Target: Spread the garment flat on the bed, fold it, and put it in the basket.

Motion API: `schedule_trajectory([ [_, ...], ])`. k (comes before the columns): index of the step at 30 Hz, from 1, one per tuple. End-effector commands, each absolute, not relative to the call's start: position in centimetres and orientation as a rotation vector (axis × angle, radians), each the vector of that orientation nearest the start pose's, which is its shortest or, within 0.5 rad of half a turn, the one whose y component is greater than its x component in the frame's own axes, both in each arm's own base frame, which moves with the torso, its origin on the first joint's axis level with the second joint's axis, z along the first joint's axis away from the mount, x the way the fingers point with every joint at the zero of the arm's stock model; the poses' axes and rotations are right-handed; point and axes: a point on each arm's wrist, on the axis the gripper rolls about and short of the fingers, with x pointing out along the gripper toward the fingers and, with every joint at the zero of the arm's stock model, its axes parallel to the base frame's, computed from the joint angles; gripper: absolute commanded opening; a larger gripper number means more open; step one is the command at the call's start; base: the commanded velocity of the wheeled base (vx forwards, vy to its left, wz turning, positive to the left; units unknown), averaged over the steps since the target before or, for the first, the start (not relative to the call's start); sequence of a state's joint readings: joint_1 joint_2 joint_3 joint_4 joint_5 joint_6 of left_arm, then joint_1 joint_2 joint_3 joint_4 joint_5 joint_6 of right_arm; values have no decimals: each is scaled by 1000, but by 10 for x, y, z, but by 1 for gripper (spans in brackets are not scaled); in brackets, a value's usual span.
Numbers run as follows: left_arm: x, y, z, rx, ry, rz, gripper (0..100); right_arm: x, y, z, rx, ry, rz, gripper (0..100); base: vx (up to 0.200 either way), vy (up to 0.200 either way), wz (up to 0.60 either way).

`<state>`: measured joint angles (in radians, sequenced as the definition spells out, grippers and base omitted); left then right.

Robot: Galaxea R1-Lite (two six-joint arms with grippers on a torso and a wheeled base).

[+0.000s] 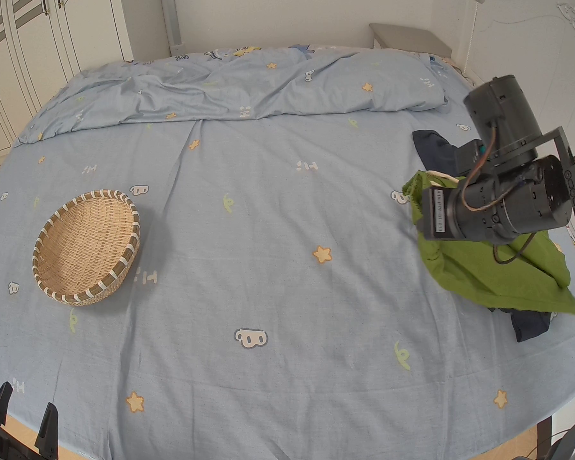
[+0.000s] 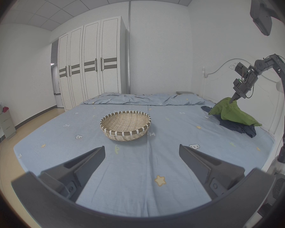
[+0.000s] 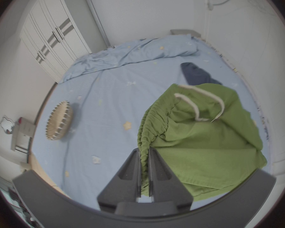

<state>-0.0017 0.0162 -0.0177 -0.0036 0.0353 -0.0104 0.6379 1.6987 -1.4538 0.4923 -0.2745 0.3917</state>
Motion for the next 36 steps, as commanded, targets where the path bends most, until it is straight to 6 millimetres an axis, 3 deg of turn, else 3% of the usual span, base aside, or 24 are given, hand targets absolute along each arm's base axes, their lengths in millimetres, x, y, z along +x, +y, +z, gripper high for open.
schedule_trajectory([
  [1, -22, 1, 76, -11, 4, 34, 100, 242, 224, 253, 77, 747, 329, 0, 0, 0, 0],
  [5, -22, 1, 76, -11, 4, 32, 100, 241, 251, 254, 95, 707, 388, 0, 0, 0, 0],
  [9, -22, 1, 76, -11, 4, 34, 100, 234, 270, 272, 129, 641, 461, 0, 0, 0, 0],
  [14, -22, 1, 76, -11, 6, 34, 100, 234, 320, 278, 140, 587, 540, 0, 0, 0, 0],
  [20, -22, 1, 76, -11, 6, 34, 100, 218, 362, 262, 111, 597, 617, 0, 0, 0, 0],
  [27, -22, 1, 76, -11, 6, 35, 100, 219, 378, 235, 50, 641, 601, 0, 0, 0, 0],
  [28, -22, 1, 76, -11, 4, 35, 100, 221, 379, 230, 44, 652, 595, 100, 0, 0, 0],
  [31, -22, 1, 76, -11, 4, 34, 100, 228, 382, 213, 9, 697, 565, 100, 0, 0, 0],
  [36, -22, 1, 76, -11, 6, 34, 100, 239, 379, 204, -7, 716, 539, 100, 0, 0, 0],
])
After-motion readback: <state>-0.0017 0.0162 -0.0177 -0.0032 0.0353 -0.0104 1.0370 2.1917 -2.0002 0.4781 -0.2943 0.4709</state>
